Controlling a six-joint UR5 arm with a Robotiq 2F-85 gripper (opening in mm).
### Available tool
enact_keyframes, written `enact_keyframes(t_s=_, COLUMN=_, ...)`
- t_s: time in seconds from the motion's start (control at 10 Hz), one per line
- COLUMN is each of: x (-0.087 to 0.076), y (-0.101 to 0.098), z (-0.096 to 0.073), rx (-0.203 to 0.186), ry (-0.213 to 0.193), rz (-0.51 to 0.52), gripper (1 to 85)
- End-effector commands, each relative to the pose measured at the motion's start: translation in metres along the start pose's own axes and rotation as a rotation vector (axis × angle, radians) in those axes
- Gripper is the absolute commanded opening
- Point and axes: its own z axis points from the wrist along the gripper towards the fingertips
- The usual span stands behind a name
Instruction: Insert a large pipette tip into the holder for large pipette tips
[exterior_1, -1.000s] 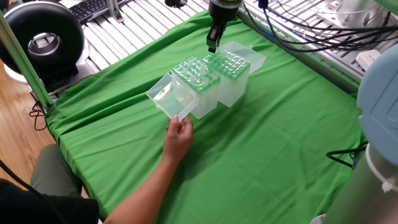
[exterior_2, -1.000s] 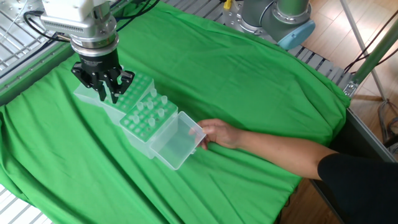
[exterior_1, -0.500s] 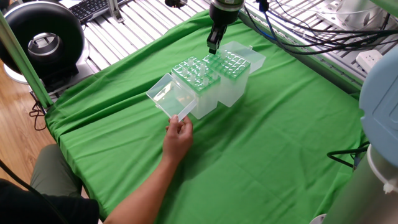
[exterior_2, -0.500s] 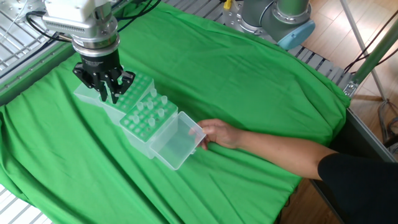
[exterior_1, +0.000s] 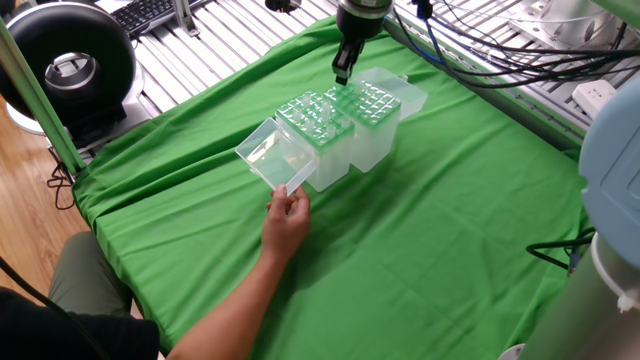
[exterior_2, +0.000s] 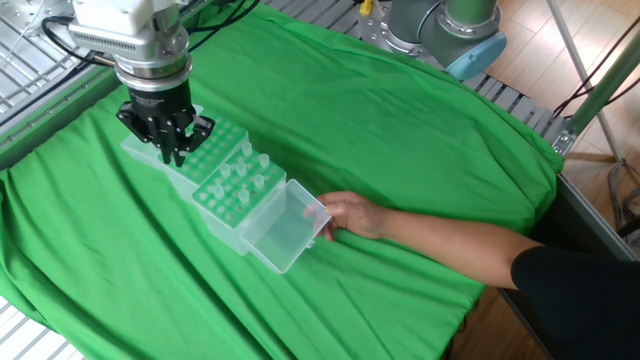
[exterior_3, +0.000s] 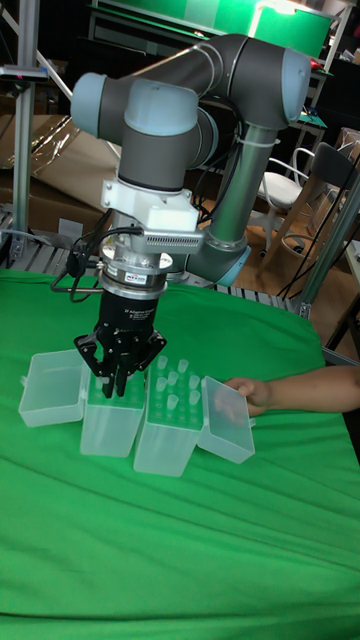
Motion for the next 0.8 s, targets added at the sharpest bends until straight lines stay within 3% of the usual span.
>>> enact_keyframes(t_s=0.0, x=-0.003, y=-0.002, z=-0.005, rx=0.004, ry=-0.011, rz=0.017, gripper=16.0)
enact_keyframes(t_s=0.4, x=-0.002, y=-0.001, z=-0.020, rx=0.006, ry=0.002, rz=0.026, gripper=14.7)
enact_keyframes(t_s=0.7, x=0.000, y=0.002, z=-0.042, rx=0.012, ry=0.032, rz=0.033, gripper=14.3)
